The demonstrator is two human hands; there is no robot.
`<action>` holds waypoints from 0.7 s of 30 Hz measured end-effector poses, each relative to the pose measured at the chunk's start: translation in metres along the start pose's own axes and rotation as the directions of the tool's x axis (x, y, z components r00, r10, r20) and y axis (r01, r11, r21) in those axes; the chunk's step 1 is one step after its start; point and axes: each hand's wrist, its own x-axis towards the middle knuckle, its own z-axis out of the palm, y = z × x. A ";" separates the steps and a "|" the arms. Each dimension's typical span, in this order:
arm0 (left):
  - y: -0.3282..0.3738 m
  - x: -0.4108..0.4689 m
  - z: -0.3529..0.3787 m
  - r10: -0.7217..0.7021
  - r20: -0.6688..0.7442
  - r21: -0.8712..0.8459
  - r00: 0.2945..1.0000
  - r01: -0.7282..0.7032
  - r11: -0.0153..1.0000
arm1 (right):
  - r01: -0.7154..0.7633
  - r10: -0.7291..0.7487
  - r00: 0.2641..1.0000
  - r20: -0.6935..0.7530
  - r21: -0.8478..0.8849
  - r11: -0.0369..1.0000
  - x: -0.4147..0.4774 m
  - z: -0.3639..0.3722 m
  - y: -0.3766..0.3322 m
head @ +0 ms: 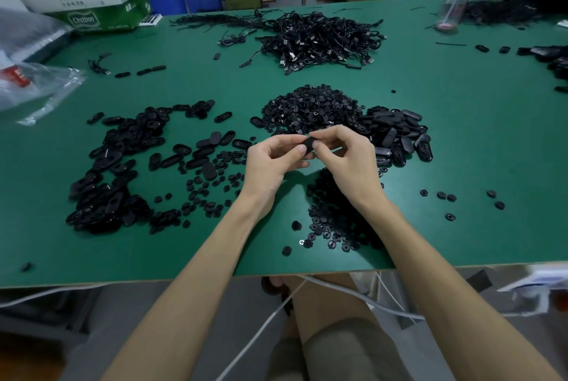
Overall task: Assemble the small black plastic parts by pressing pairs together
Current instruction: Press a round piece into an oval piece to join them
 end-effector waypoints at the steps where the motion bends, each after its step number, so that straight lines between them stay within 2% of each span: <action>1: 0.000 0.000 0.000 0.000 0.000 -0.001 1.000 0.000 1.000 | 0.003 -0.003 1.000 0.002 -0.002 1.000 0.000 0.000 0.000; 21: -0.003 0.002 0.002 0.020 -0.048 0.114 0.999 -0.015 0.993 | 0.080 -0.080 0.996 0.026 -0.016 0.997 -0.005 0.001 -0.009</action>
